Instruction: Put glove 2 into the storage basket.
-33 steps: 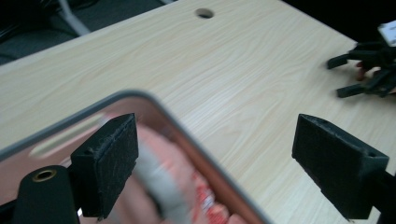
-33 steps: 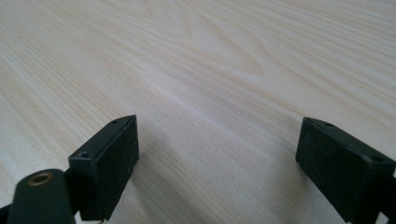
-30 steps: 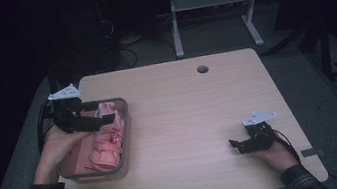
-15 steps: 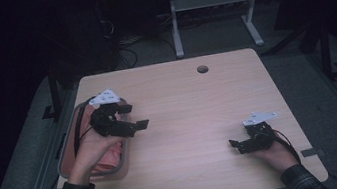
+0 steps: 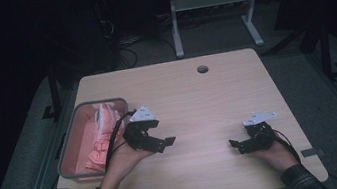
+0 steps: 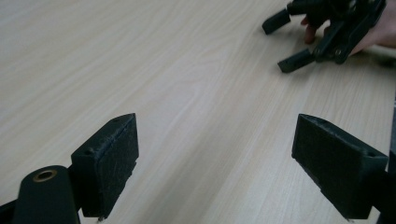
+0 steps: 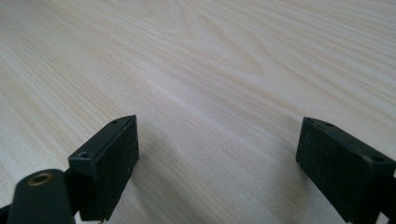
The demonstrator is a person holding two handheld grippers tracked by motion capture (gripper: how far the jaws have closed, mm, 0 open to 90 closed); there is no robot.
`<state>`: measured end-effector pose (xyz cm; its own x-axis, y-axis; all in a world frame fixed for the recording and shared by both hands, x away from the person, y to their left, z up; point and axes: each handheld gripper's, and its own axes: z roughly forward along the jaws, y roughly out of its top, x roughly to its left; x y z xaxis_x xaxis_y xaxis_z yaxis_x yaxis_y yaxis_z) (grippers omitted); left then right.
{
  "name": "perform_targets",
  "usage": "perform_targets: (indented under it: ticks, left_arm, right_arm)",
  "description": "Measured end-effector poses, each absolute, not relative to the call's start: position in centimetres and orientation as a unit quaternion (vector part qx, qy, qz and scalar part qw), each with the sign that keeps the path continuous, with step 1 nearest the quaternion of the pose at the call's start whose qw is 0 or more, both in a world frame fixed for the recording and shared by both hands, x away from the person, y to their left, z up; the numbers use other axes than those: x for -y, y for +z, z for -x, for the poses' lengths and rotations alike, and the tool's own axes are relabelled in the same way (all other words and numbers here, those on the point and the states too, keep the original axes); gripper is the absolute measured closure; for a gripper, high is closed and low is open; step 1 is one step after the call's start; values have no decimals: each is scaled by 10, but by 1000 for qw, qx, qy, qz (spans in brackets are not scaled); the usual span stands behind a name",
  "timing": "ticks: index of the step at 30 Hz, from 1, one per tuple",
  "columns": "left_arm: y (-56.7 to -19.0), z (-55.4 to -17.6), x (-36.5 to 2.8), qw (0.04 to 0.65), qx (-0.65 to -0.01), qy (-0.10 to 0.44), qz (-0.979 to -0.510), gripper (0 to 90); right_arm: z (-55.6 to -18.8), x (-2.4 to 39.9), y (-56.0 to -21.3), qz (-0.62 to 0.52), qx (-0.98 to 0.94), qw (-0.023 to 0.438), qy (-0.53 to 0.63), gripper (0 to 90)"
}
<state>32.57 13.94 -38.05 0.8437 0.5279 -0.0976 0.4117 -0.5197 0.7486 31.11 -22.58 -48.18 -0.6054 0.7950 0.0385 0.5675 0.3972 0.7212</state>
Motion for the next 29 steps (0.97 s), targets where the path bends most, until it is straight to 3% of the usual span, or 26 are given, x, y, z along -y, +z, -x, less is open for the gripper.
perform_targets:
  ticks: [17,29]
  left_arm:
    - [-450,-310,-109,362,-251,84,-894,140]
    - [-467,-305,-103,336,-247,93,-904,136]
  right_arm:
    - [-311,226,-482,-415,-821,158,359,125]
    - [-311,226,-482,-415,-821,158,359,124]
